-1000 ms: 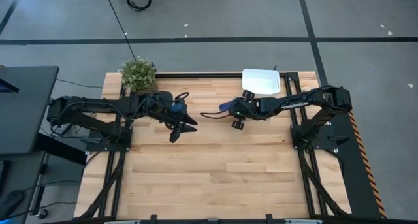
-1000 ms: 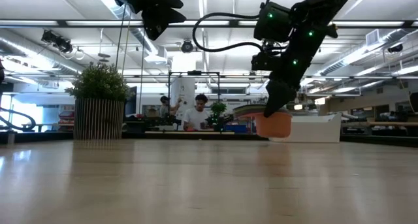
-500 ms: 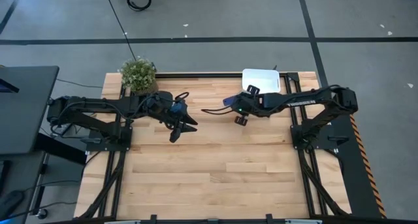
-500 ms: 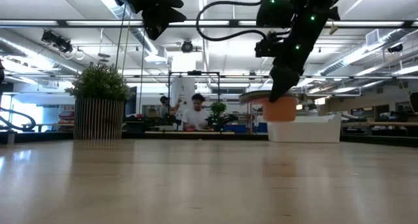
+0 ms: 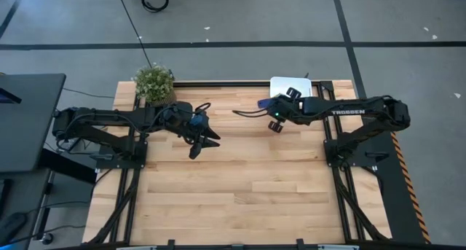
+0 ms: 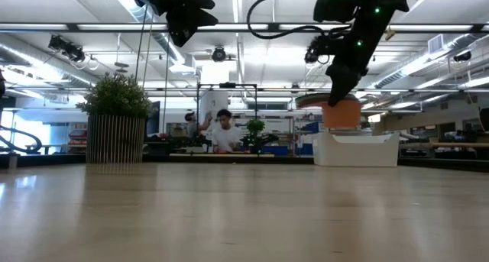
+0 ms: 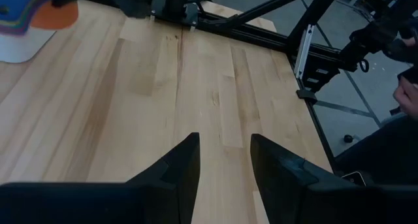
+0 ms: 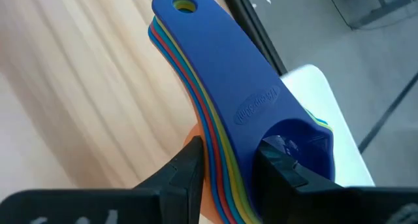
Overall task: Nest measuring cups in basket
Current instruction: Put the nested measuring cups into the white bin
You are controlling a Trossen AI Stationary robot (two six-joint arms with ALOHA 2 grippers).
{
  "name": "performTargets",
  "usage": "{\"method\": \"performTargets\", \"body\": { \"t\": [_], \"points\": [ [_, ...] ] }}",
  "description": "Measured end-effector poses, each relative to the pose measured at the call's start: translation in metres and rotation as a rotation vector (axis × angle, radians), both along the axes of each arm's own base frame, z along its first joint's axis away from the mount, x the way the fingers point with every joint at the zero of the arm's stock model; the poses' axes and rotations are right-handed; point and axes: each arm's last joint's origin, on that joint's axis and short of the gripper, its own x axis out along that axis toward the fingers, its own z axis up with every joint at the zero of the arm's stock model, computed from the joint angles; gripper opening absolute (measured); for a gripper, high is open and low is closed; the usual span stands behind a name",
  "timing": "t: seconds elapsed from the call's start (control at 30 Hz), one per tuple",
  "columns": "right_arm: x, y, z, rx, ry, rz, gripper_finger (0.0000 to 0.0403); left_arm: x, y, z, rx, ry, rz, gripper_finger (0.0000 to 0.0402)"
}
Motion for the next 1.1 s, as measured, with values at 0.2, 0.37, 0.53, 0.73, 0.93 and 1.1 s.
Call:
{"method": "performTargets", "body": {
  "t": [0.2, 0.37, 0.53, 0.73, 0.93, 1.1],
  "points": [
    [-0.014, -0.012, 0.009, -0.013, 0.006, -0.050, 0.0111, 0.000, 0.000, 0.000, 0.000, 0.000, 0.000, 0.0142],
    [-0.024, -0.028, 0.013, -0.027, 0.021, -0.079, 0.0111, 0.000, 0.000, 0.000, 0.000, 0.000, 0.000, 0.0142],
    [-0.030, -0.048, 0.014, -0.008, 0.027, -0.071, 0.0111, 0.000, 0.000, 0.000, 0.000, 0.000, 0.000, 0.0142],
    [-0.039, -0.072, 0.016, -0.007, 0.010, -0.089, 0.0111, 0.000, 0.001, 0.000, 0.000, 0.000, 0.002, 0.0142],
    [-0.051, -0.090, 0.016, 0.024, -0.003, -0.094, 0.0111, 0.000, 0.001, 0.000, 0.000, 0.000, 0.004, 0.0142],
    [-0.060, -0.102, 0.007, 0.034, -0.021, -0.080, 0.0111, 0.000, 0.001, 0.000, 0.000, 0.000, 0.004, 0.0142]
  ]
}}
